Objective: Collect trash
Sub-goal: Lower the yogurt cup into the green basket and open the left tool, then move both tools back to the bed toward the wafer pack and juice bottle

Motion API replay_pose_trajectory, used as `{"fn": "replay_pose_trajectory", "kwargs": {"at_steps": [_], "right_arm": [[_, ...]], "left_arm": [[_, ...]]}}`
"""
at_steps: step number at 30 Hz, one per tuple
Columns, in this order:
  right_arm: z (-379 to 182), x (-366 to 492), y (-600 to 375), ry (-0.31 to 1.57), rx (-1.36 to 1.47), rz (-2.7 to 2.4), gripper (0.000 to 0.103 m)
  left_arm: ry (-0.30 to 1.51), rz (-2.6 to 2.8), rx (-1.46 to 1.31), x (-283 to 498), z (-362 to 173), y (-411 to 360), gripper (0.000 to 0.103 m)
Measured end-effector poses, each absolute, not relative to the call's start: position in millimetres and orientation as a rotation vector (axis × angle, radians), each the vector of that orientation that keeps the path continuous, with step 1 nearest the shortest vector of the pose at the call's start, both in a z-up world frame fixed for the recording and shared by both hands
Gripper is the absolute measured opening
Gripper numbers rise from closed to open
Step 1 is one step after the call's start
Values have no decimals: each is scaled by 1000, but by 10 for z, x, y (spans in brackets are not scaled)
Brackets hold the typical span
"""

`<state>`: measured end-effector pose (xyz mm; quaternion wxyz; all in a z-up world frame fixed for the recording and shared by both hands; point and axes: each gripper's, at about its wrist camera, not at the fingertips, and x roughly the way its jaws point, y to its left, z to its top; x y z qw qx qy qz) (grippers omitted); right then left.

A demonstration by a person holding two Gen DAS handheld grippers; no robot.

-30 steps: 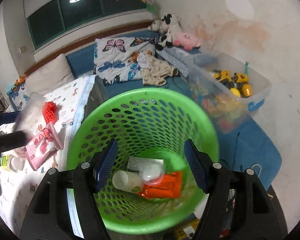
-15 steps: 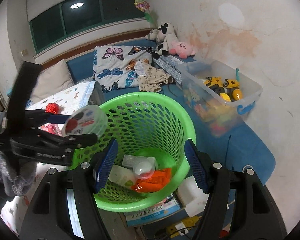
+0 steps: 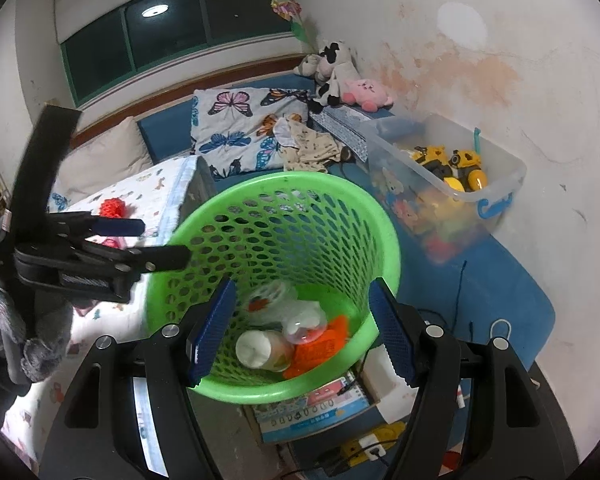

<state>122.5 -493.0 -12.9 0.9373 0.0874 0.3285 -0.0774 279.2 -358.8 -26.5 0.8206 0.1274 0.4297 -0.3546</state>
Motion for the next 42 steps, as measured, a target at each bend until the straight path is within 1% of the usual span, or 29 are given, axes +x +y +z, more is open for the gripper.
{"fn": "replay_pose_trajectory", "kwargs": {"at_steps": [7, 14, 19, 25, 31, 36, 42], "right_arm": [[-65, 1144, -4634, 656, 183, -104, 69], [-22, 1140, -4165, 651, 177, -15, 71], [-42, 1182, -3794, 670, 154, 50, 71], [-36, 1266, -3444, 682, 134, 120, 71], [-43, 1352, -3131, 699, 110, 176, 72], [-12, 1438, -2927, 712, 86, 202, 72], [-52, 1602, -2760, 745, 81, 205, 72]], "left_arm": [[827, -689, 243, 2504, 93, -2896, 93], [777, -640, 196, 2228, 234, -2082, 93], [770, -595, 199, 2071, 205, -1494, 93], [805, -529, 215, 2001, 82, -728, 93], [844, -510, 307, 2058, -90, -133, 93], [866, -550, 362, 2190, -178, 97, 93], [875, -642, 510, 2299, -359, 30, 93]]}}
